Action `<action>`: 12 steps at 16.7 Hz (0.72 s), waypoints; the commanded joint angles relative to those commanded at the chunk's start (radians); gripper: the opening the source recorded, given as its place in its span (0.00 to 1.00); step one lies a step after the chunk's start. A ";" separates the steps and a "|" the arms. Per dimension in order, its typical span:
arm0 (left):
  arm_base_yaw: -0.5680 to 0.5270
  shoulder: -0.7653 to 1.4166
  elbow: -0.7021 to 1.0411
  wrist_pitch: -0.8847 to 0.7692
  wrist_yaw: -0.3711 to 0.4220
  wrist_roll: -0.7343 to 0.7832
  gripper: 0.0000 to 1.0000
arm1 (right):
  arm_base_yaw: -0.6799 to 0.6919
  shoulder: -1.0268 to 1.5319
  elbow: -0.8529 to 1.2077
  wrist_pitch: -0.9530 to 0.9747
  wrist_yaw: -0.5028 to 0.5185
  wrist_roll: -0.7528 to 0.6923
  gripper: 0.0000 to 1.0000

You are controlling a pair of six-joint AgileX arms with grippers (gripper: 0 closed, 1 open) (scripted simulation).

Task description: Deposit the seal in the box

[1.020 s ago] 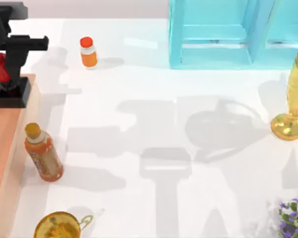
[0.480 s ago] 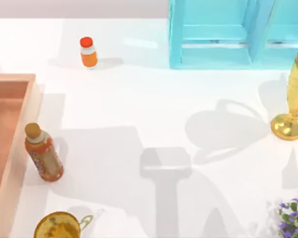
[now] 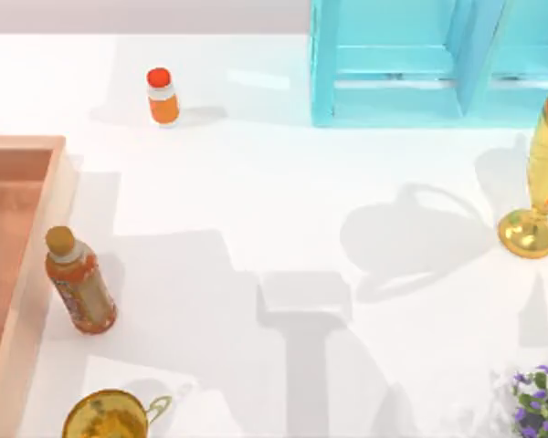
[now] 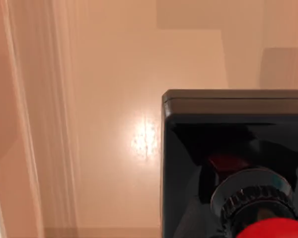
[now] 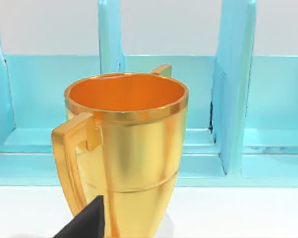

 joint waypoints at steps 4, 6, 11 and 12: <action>0.005 0.001 -0.135 0.131 0.001 0.001 0.00 | 0.000 0.000 0.000 0.000 0.000 0.000 1.00; 0.006 0.001 -0.158 0.154 0.001 0.002 0.00 | 0.000 0.000 0.000 0.000 0.000 0.000 1.00; 0.006 0.001 -0.158 0.154 0.001 0.002 0.15 | 0.000 0.000 0.000 0.000 0.000 0.000 1.00; 0.006 0.001 -0.158 0.154 0.001 0.002 0.23 | 0.000 0.000 0.000 0.000 0.000 0.000 1.00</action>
